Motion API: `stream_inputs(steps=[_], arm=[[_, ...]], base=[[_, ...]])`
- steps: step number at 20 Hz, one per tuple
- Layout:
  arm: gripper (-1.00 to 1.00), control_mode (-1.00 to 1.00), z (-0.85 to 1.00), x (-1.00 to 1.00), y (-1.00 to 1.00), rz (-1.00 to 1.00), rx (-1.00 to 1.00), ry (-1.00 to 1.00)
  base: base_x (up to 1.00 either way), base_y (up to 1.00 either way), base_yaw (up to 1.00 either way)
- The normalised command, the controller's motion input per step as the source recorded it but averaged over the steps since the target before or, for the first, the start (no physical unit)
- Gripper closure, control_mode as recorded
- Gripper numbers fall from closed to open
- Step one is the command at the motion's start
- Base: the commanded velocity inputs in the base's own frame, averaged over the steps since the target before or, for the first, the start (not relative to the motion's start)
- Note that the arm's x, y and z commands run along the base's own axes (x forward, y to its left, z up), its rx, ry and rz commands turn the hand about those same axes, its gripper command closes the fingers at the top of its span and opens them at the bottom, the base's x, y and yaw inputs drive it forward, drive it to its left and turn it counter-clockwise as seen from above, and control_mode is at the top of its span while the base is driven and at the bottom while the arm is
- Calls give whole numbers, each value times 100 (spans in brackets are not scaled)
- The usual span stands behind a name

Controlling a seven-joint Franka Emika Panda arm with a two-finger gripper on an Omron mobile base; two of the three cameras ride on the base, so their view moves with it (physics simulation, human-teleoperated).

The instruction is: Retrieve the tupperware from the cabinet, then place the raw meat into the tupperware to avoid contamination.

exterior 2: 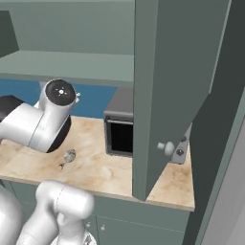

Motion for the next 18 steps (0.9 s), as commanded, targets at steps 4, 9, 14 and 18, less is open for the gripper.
stream_inputs(steps=[4, 9, 14, 18], arm=[[-100, -100, 6, 41, -29, -14, -5, 2], [-100, -100, 5, 26, -24, -21, -13, -9], [-100, -100, 5, 43, -41, -23, -12, 18], [-100, -100, 25, 27, -48, -28, -14, 21]], base=[[0, 0, 0], [0, 0, 0], [0, 0, 0], [0, 0, 0]])
